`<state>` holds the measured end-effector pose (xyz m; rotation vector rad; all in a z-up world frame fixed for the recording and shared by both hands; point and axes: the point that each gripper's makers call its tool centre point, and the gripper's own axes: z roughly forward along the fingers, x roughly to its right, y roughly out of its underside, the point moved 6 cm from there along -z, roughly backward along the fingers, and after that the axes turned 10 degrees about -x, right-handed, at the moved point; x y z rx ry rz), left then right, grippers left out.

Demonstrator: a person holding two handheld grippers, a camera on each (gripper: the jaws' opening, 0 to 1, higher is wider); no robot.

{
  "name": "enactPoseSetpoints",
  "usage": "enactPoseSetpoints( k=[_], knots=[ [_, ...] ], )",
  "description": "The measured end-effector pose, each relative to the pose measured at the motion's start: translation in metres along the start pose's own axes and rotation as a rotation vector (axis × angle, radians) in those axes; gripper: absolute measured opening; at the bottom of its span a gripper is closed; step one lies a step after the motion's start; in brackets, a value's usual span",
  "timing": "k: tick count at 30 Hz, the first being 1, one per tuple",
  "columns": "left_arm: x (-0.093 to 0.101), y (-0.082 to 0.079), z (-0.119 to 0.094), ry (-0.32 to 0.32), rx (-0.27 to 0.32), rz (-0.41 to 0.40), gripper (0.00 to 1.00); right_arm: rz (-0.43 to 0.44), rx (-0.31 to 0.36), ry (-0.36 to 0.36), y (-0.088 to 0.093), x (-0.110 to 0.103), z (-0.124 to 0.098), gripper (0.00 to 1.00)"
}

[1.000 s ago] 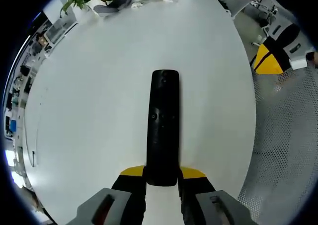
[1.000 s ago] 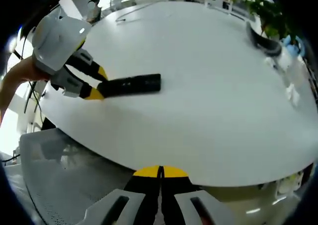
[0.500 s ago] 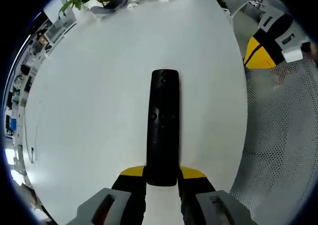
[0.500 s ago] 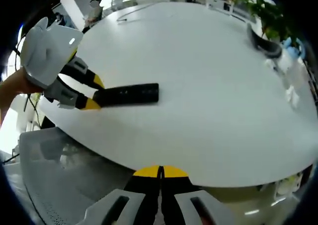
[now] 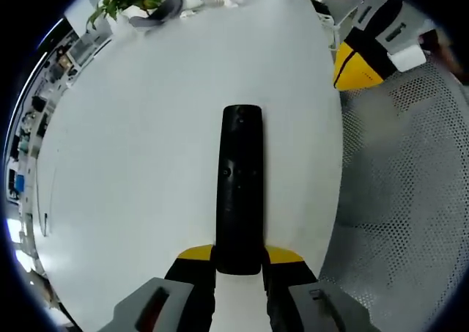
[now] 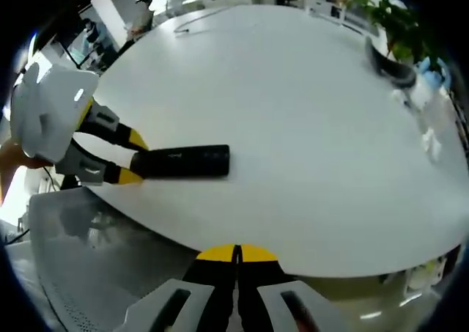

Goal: Press the specified remote control buttons in sequence, fully releasing each button before pressing the next.

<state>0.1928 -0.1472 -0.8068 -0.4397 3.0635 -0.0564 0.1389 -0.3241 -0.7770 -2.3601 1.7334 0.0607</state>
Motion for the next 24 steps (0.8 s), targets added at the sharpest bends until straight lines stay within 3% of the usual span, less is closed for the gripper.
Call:
enactPoseSetpoints(
  k=[24],
  knots=[
    [0.041,0.013,-0.002,0.002,0.114,-0.078,0.24,0.014,0.032,-0.008,-0.001,0.004,-0.003,0.0]
  ],
)
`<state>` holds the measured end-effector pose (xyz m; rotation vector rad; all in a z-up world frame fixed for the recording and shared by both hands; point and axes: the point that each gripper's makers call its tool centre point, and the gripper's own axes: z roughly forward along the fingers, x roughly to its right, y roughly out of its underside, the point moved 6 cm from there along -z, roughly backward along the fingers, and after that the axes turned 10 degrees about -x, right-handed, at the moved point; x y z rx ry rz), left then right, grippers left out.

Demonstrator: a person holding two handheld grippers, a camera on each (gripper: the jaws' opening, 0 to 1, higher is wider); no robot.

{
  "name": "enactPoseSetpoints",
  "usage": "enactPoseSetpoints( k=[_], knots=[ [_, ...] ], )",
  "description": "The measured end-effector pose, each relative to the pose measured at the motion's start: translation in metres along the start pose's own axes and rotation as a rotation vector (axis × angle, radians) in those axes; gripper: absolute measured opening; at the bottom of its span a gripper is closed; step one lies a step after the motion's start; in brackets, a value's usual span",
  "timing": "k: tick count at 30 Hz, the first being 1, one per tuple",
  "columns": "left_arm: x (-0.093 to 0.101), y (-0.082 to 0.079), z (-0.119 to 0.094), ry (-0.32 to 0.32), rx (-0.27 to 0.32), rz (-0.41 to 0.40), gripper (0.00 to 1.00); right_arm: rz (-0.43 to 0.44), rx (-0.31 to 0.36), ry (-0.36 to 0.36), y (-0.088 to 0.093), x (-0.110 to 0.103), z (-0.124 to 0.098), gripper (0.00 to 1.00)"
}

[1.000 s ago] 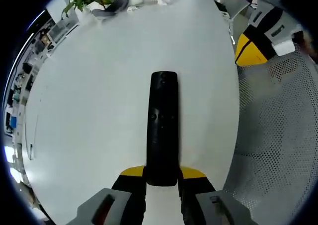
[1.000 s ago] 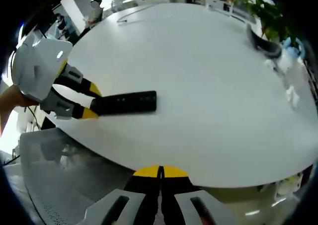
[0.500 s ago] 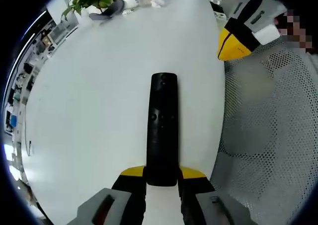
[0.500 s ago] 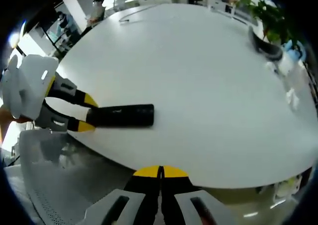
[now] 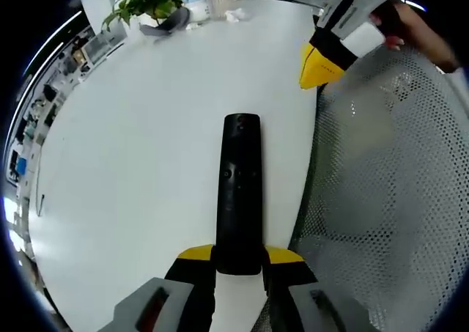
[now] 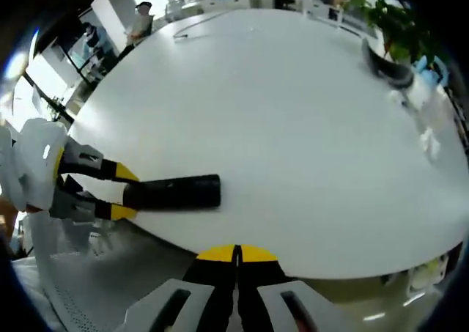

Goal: Press the specified remote control buttons in sequence, fully releasing each button before pressing the next.

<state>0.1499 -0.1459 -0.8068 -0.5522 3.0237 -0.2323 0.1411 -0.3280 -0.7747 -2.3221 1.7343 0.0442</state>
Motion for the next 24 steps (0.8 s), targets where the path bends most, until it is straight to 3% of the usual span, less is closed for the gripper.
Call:
enactPoseSetpoints(
  k=[10,16,19,24],
  knots=[
    [0.013,0.003,0.0,0.001,0.043,-0.012,0.24,-0.008,-0.009,-0.015,0.0,-0.002,0.001,0.0],
    [0.022,0.009,0.001,-0.011,0.128,-0.062,0.24,-0.01,-0.025,-0.015,0.0,-0.003,0.002,0.0],
    [0.025,0.01,0.002,-0.047,0.153,-0.029,0.24,0.005,-0.029,-0.023,0.0,-0.002,0.001,0.0],
    [0.028,0.014,0.004,-0.093,0.236,-0.072,0.24,0.008,-0.012,-0.067,-0.004,-0.007,-0.003,0.0]
  ],
)
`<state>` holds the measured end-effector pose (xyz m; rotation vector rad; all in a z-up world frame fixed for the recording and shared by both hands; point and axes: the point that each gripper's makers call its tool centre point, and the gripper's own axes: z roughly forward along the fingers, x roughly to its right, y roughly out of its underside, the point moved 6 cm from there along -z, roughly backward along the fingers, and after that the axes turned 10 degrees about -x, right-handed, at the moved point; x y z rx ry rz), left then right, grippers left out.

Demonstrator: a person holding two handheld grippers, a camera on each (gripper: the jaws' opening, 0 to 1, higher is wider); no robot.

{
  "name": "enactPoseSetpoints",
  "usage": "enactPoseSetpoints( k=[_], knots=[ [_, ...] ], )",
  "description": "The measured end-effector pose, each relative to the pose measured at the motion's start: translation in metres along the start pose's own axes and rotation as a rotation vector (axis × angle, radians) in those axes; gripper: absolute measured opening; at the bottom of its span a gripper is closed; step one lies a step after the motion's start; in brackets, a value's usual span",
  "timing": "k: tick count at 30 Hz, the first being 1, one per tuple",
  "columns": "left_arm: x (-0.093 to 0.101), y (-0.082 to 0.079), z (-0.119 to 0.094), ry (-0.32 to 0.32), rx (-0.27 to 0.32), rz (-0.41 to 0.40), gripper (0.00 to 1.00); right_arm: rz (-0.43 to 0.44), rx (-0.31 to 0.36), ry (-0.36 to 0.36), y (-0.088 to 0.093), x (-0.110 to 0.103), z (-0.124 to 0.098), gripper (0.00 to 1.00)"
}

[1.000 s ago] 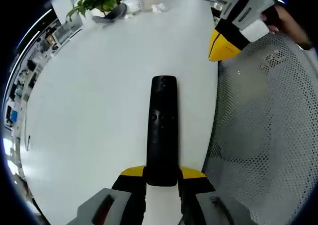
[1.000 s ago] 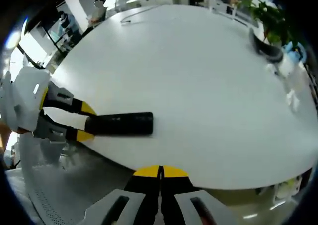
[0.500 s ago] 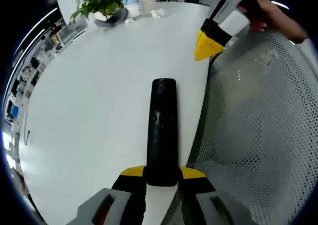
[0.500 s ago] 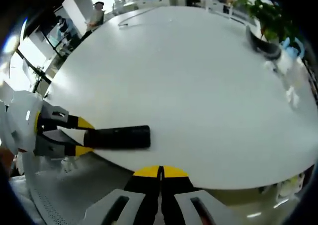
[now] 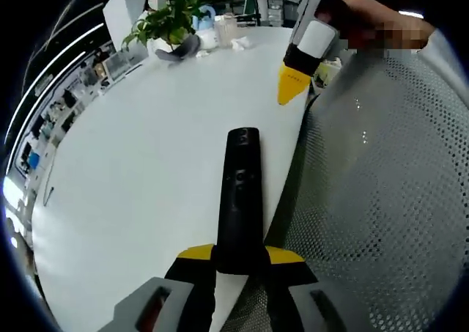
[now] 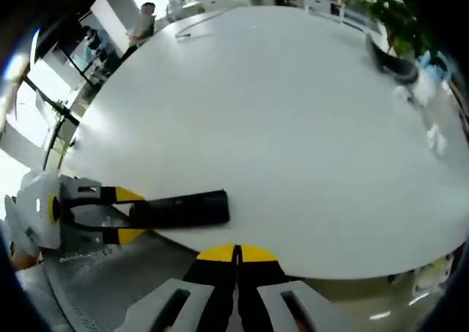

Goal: Press the specified remote control buttons in sequence, fully releasing each button before pressing the next.

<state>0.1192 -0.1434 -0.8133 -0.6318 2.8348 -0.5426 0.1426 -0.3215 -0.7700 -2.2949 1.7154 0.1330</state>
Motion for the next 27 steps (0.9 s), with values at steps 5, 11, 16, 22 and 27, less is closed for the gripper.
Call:
enactPoseSetpoints(
  k=[5,11,16,22,27],
  knots=[
    [-0.002,-0.001,0.0,0.013,-0.003,0.007,0.24,0.025,0.009,-0.076,-0.014,-0.003,-0.001,0.0],
    [-0.003,0.0,-0.001,0.031,0.021,-0.019,0.24,0.098,0.014,-0.184,-0.044,-0.004,0.017,0.0],
    [-0.004,0.0,0.0,0.044,0.029,-0.034,0.25,0.099,-0.021,-0.173,-0.038,-0.001,0.029,0.0],
    [-0.003,-0.001,0.0,0.041,0.029,-0.014,0.25,0.096,-0.021,-0.19,-0.038,-0.003,0.034,0.0],
    [-0.003,-0.001,0.001,0.034,0.029,0.0,0.25,0.034,-0.005,-0.17,-0.038,-0.009,0.035,0.0]
  ],
)
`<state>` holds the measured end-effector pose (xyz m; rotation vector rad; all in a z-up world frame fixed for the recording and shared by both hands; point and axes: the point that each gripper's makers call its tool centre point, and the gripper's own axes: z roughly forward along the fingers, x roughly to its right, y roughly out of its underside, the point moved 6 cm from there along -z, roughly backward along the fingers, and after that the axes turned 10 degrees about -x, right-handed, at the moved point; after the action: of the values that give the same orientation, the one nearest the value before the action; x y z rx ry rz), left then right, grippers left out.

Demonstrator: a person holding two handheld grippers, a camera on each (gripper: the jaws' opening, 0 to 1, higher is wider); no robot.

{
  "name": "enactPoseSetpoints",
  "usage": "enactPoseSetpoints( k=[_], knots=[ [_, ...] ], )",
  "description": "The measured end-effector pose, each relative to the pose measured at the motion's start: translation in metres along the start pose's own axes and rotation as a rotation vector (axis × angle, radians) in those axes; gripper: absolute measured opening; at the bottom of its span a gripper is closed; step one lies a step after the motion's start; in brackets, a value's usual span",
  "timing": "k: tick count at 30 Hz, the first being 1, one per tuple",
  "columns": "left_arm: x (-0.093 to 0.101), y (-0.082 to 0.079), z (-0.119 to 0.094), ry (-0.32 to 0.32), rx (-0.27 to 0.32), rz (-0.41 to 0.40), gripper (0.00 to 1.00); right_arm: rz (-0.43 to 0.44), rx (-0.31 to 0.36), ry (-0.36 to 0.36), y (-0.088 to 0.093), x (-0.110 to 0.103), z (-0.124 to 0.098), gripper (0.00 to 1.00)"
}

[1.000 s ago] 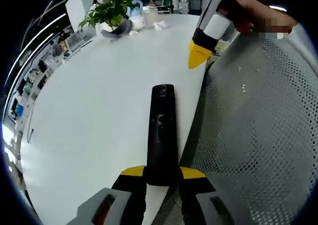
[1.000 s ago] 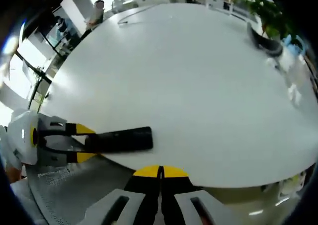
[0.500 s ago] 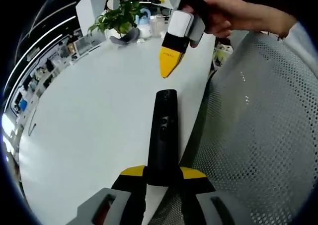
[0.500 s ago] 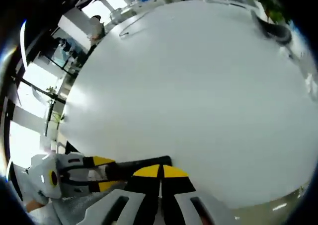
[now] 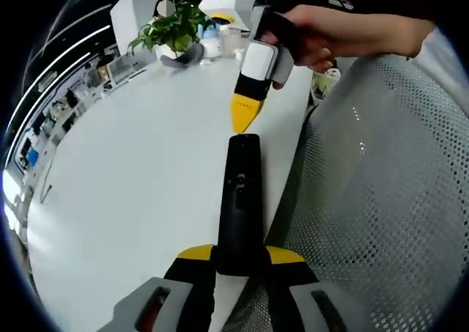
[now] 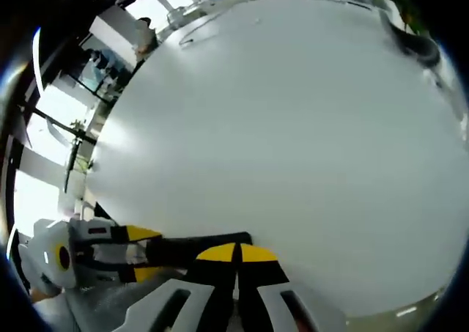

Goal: Press the specified remote control buttons in sequence, fully releasing each button before pressing the next.

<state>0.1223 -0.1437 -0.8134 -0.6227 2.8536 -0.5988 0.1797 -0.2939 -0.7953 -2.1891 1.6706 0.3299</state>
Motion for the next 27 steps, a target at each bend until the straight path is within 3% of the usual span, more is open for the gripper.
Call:
enactPoseSetpoints(
  k=[8,11,13,23,27],
  knots=[
    [-0.001,-0.001,0.0,0.013,0.002,-0.02,0.25,-0.014,-0.004,0.011,-0.0004,0.0025,0.0016,0.0],
    [-0.0025,-0.003,-0.0002,0.04,0.012,-0.121,0.25,-0.055,-0.003,0.037,0.0008,-0.0001,0.0013,0.0],
    [-0.0046,-0.0035,-0.0008,0.055,0.014,-0.138,0.25,-0.089,-0.003,0.058,0.0015,-0.0021,0.0015,0.0],
    [-0.0036,-0.0045,-0.0001,0.061,0.024,-0.143,0.25,-0.108,-0.043,0.053,0.0035,-0.0043,0.0033,0.0],
    [-0.002,-0.0031,0.0003,0.047,0.026,-0.079,0.25,-0.114,-0.038,0.065,0.003,-0.0041,0.0027,0.0]
  ],
)
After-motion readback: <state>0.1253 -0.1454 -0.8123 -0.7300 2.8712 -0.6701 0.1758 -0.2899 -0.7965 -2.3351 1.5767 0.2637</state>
